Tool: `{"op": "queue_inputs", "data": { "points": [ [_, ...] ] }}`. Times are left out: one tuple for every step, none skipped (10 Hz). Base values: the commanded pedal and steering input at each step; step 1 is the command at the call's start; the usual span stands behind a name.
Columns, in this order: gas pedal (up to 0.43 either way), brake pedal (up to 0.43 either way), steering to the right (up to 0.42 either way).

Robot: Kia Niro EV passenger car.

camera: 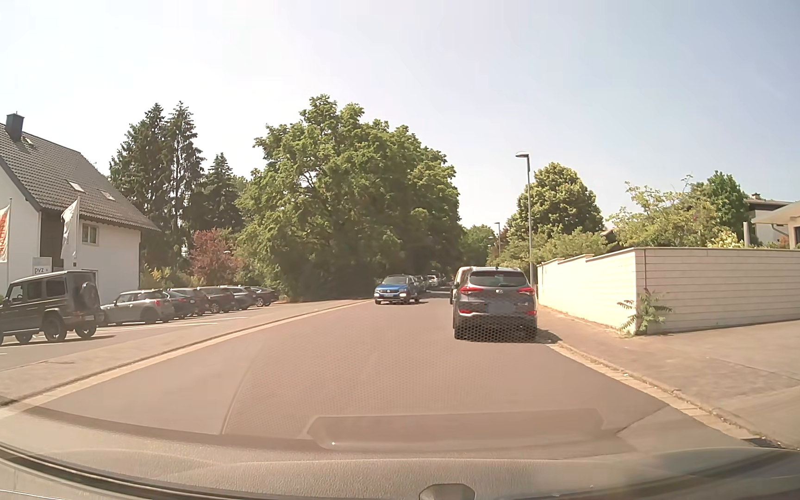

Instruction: Follow the waypoints while adhering to traffic rules and regulations

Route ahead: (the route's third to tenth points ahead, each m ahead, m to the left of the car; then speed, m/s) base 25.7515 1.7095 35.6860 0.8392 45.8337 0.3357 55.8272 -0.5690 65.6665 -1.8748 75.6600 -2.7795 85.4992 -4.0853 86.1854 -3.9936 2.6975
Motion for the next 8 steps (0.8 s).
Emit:
{"op": "queue_inputs", "data": {
  "points": [
    [0.0, 0.049, 0.134],
    [0.0, 0.043, 0.134],
    [0.0, 0.043, 0.132],
    [0.0, 0.043, 0.126],
    [0.0, 0.043, 0.118],
    [0.0, 0.043, 0.107],
    [0.0, 0.037, 0.091],
    [0.0, 0.03, 0.076]
  ]
}}
